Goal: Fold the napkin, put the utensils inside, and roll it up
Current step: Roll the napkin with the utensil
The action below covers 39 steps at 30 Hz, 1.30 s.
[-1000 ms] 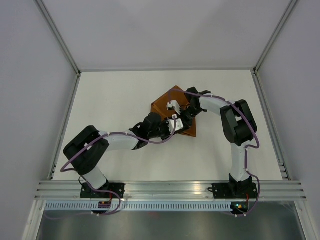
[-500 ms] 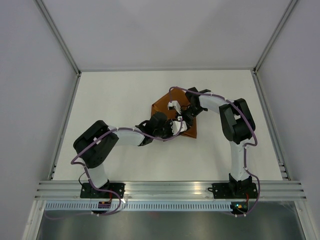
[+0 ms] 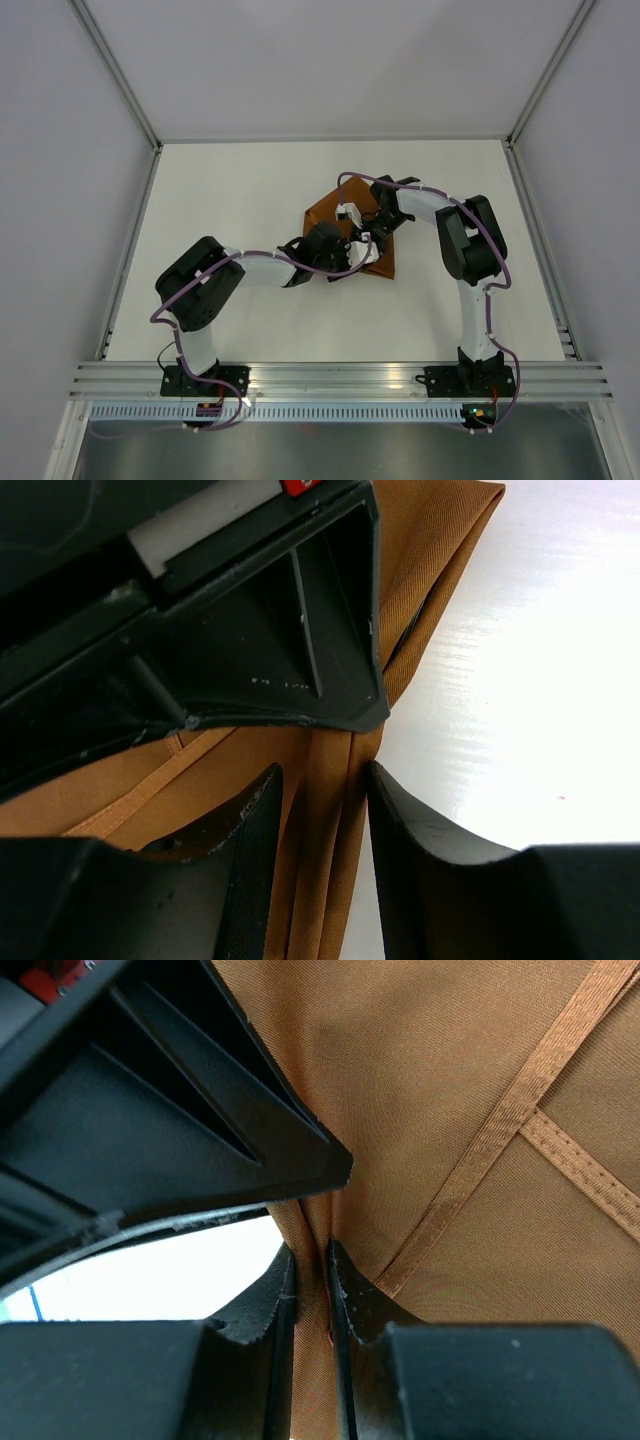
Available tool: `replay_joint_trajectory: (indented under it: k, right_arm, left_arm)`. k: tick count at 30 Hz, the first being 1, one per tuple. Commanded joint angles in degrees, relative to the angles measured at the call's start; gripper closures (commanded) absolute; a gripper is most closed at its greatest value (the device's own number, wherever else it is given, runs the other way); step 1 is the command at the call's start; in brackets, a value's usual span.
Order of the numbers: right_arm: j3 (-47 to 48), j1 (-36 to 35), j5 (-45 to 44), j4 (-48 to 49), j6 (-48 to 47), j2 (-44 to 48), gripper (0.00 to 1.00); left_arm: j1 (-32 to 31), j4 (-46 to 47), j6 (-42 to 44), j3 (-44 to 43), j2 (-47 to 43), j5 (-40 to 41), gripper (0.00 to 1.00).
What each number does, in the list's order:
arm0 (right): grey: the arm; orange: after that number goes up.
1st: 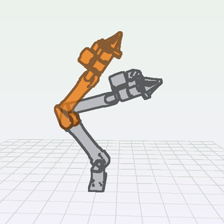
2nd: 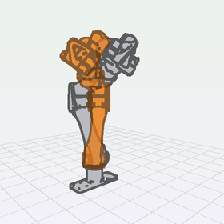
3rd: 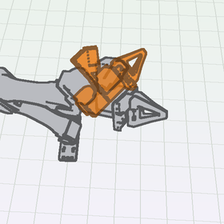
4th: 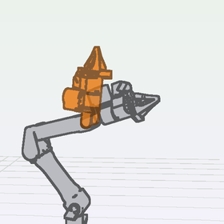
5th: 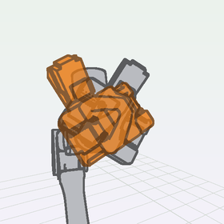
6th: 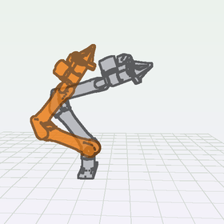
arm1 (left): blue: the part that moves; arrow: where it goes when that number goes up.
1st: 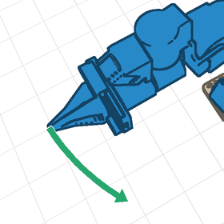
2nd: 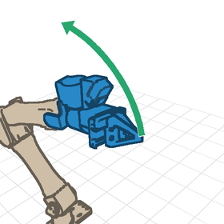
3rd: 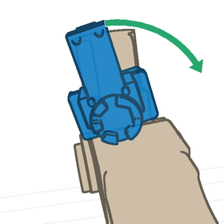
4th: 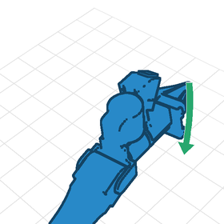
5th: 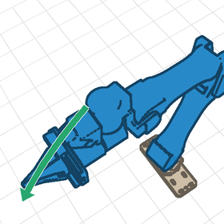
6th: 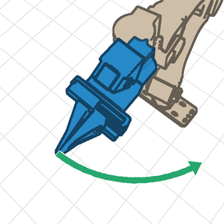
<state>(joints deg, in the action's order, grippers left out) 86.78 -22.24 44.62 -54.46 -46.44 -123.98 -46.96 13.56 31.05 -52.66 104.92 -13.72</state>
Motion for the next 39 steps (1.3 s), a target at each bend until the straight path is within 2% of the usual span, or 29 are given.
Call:
replay_joint_trajectory:
  k: [1,6,12,15,18,22,27,35,39]
  right_arm:
    - [-1.7,-0.2,-8.8,-1.1,-3.4,-5.4,0.96]
    - [-1.2,-0.2,-8.9,-1.7,-3.4,-5.9,0.96]
    - [-1.3,-0.1,-9.1,-2.0,-3.5,-5.9,0.96]
    - [-1.3,-0.1,-9.0,-2.1,-3.4,-5.9,0.96]
    - [-1.3,-0.2,-9.0,-2.3,-3.4,-5.7,0.96]
    - [-1.6,-0.1,-8.5,-2.6,-3.2,-4.6,0.96]
    - [-2.4,-0.1,-7.3,-2.3,-1.6,-1.6,0.88]
    - [-4.5,1.1,-7.0,2.1,4.2,5.0,0.63]
    - [-6.1,2.5,-7.0,5.0,7.6,9.1,0.57]
  left_arm:
    - [-0.9,-2.8,2.4,-2.9,1.2,-2.1,0.56]
    - [-1.3,-4.4,2.1,-3.7,2.3,-1.9,0.60]
    - [-1.5,-5.2,1.7,-4.1,3.4,-0.7,0.71]
    - [-1.6,-5.7,1.3,-4.5,3.8,-1.0,0.79]
    - [-1.6,-5.8,0.2,-4.5,3.5,-1.3,0.92]
    - [-1.7,-5.9,-1.6,-4.1,3.4,-1.5,0.98]
    - [-1.7,-4.6,-4.9,-3.1,3.3,-3.4,0.98]
    - [-1.6,-5.4,-7.1,-3.3,3.1,-6.8,0.98]
    - [-0.9,-6.9,-8.3,-4.2,3.6,-10.1,0.98]
